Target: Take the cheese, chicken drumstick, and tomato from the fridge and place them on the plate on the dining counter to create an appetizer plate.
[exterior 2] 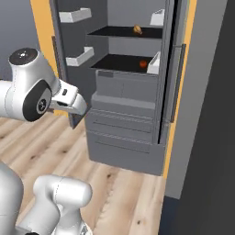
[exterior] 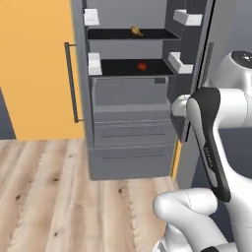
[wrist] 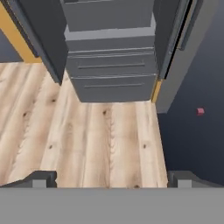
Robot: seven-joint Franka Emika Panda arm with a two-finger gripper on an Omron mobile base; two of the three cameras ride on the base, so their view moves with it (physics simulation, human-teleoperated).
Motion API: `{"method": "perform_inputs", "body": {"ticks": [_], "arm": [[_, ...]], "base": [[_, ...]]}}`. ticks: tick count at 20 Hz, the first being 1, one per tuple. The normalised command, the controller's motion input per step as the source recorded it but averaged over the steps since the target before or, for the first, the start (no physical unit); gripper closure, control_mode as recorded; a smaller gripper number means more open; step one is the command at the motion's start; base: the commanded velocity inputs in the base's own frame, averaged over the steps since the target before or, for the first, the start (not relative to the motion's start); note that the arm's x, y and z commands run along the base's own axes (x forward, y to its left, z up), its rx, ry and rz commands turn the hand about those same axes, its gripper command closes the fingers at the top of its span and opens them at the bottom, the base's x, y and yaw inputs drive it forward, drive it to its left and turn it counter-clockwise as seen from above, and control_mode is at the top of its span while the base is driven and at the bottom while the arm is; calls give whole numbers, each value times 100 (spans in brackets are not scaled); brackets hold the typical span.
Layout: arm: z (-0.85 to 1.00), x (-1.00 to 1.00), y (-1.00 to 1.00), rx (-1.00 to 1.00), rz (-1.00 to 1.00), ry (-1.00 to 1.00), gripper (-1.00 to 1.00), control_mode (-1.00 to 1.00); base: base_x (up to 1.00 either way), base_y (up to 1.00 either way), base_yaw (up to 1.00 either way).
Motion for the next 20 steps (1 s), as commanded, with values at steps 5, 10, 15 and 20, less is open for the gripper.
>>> {"method": "perform_inputs", "body": {"ticks": [5,10,15,20], "arm": [[0,0,0,0,0,0,-100,100],[0,0,0,0,0,0,-100,100],[0,0,0,0,0,0,-100,100],[0,0,0,0,0,0,-100,100]], "base": [[96,-13,0],[79,-29,0],[81,-21,0],[65,-28,-1]]}}
